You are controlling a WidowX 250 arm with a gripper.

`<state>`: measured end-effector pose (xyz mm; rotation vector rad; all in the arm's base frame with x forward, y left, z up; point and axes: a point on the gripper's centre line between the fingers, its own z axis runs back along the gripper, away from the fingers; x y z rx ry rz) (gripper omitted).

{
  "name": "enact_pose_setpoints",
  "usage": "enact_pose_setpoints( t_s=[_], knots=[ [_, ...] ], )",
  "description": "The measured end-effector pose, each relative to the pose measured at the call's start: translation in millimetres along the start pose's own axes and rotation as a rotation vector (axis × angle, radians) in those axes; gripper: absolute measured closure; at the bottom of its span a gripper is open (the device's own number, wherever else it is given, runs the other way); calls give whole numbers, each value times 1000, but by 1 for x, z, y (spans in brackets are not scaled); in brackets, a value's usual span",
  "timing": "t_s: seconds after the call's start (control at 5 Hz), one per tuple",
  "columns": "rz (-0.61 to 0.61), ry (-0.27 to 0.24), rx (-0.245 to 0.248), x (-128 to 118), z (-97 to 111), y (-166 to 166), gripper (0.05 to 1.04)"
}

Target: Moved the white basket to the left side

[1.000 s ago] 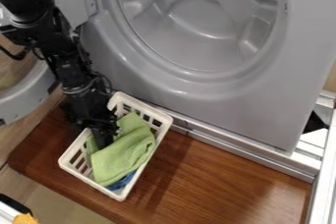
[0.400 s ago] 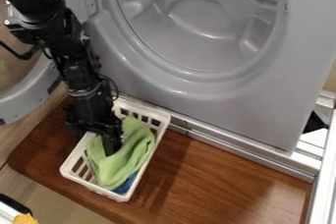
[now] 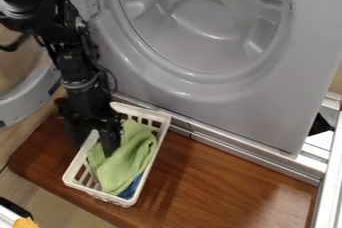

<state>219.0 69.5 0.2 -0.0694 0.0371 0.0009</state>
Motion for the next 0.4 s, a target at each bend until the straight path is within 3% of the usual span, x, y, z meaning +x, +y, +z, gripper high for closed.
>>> enact_pose_setpoints(
  t_s=[0.2, 0.4],
  knots=[
    [10, -42, 14, -7, 23, -5, 83],
    [-17, -42, 6, -10, 34, -13, 83]
  ],
)
